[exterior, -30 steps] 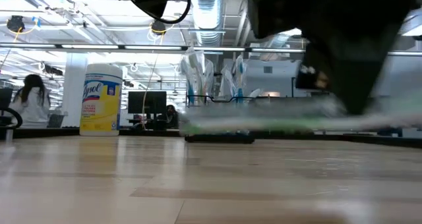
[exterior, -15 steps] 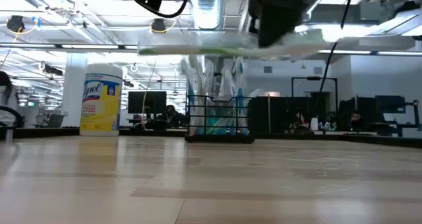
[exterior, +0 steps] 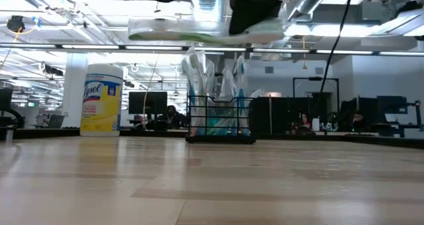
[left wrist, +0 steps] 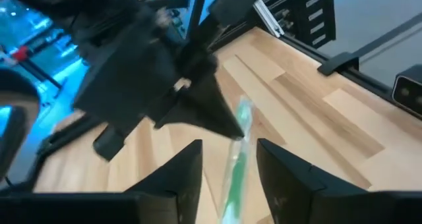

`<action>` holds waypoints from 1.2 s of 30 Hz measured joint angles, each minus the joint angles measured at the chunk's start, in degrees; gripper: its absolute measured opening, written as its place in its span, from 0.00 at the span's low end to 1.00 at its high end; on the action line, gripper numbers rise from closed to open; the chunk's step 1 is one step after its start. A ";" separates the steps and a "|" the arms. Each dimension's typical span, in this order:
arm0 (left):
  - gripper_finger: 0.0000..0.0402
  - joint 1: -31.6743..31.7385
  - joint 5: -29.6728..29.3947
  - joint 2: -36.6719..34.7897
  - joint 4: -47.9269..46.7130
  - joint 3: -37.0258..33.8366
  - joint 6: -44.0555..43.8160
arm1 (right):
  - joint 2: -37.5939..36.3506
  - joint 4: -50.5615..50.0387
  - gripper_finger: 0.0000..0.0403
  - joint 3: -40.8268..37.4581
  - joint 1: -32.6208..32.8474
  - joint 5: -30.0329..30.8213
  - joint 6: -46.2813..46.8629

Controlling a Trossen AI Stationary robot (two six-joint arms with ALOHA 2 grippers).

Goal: Pick & Place toothbrushing station
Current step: Put the green toothbrush into the black mesh organizer

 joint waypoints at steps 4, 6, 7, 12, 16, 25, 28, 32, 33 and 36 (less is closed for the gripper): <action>0.42 -1.68 -3.25 0.00 0.60 0.02 1.61 | 0.00 0.09 0.00 1.04 -1.32 -0.07 -1.12; 0.47 -2.33 -7.00 0.00 0.51 0.04 3.09 | 0.00 0.11 0.00 1.73 -1.87 -0.16 -1.48; 0.49 -2.76 -8.93 0.00 0.34 0.04 4.69 | 0.00 0.09 0.00 2.16 -2.13 -0.25 -1.71; 0.54 -5.40 -18.10 0.83 -0.18 0.07 12.34 | -0.04 0.19 0.00 4.59 -3.07 -1.68 -3.02; 0.54 -6.57 -23.78 2.43 -0.14 0.07 15.40 | -0.04 0.03 0.00 6.25 -3.60 -1.71 -3.88; 0.51 -6.30 -31.14 3.06 -0.13 0.07 18.19 | -0.04 0.14 0.00 8.42 -3.80 -3.24 -4.40; 0.49 -6.29 -31.46 3.06 -0.09 0.07 18.26 | -0.04 0.08 0.00 9.00 -3.79 -3.26 -4.42; 0.43 -6.28 -31.46 3.06 -0.21 0.07 18.24 | -0.04 0.15 0.00 9.69 -3.83 -3.45 -4.88; 0.41 -6.28 -31.47 3.06 -0.30 0.07 18.16 | -0.04 0.18 0.00 9.74 -3.83 -3.47 -4.92; 0.33 -6.28 -31.46 3.06 -0.37 0.07 18.07 | -0.07 0.05 0.00 9.76 -3.81 -3.61 -5.31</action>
